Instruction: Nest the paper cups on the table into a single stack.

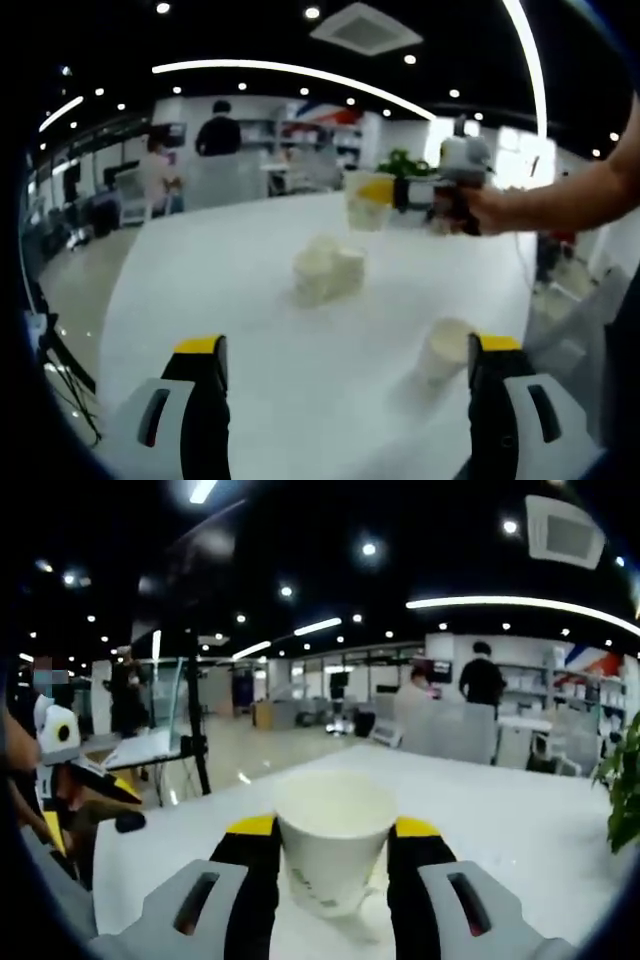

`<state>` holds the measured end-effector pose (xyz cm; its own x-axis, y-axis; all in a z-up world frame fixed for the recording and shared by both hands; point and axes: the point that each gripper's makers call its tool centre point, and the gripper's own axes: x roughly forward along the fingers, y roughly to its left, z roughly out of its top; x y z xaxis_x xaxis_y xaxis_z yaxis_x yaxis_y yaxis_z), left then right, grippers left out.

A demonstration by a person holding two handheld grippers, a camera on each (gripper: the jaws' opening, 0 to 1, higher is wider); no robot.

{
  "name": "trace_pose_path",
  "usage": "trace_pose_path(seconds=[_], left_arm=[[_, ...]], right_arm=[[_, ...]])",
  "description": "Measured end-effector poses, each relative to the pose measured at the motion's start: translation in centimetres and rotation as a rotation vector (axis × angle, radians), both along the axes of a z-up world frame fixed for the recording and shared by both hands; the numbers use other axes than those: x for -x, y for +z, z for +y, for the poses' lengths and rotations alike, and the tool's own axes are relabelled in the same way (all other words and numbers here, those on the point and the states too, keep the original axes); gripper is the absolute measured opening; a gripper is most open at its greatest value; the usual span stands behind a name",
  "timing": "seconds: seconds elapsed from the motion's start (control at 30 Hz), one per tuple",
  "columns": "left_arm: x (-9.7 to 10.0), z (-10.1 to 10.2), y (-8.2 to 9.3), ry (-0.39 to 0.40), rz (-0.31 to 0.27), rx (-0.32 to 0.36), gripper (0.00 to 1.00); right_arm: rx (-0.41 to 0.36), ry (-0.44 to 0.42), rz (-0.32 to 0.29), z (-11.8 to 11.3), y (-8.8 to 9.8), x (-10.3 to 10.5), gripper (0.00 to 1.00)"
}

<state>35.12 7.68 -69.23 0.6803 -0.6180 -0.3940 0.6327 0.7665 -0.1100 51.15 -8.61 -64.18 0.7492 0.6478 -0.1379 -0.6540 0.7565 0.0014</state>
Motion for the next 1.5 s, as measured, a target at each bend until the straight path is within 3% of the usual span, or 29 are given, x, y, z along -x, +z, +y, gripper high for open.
trace_pose_path(seconds=[0.73,1.13,1.27,1.5], left_arm=[[0.8,-0.9,1.0,-0.016,-0.030,0.012,0.98],[2.1,-0.4,0.1,-0.023,-0.029,0.004,0.98],[2.4,-0.1,0.1,-0.022,-0.053,0.007,0.98],[3.0,0.8,-1.0,-0.020,-0.040,0.002,0.98]], right_arm=[[-0.005,0.056,-0.011,-0.5,0.4,4.8,0.39],[-0.009,0.083,-0.005,-0.8,0.6,7.3,0.38],[-0.010,0.104,-0.003,-0.4,0.6,8.3,0.38],[0.018,0.158,-0.009,0.6,0.0,10.4,0.38]])
